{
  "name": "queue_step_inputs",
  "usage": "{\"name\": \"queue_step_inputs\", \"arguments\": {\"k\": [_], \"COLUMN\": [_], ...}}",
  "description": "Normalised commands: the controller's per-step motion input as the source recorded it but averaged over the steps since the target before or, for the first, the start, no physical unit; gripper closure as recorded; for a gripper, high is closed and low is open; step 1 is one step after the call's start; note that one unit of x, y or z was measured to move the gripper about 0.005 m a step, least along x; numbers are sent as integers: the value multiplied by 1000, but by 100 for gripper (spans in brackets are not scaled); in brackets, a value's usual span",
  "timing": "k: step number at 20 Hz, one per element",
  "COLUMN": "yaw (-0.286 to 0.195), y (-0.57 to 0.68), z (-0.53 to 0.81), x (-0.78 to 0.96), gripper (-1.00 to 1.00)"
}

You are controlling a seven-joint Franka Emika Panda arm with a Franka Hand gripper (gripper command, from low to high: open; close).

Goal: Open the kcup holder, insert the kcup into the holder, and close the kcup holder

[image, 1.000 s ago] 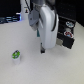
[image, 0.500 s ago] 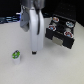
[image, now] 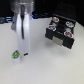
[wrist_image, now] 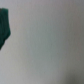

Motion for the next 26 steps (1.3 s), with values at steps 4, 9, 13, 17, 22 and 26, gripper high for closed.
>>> {"name": "queue_step_inputs", "arguments": {"k": [4,9,13,17,22,26], "yaw": [-259,-265,-227,-130,-152,-156], "y": [-563,-511,-252,39,-11,-45], "z": [-282,-338,-315,-232,-179,-180], "x": [-108,32,141,-7,-46,-63], "gripper": [-100,-100,-100,-100,-100,-100]}}
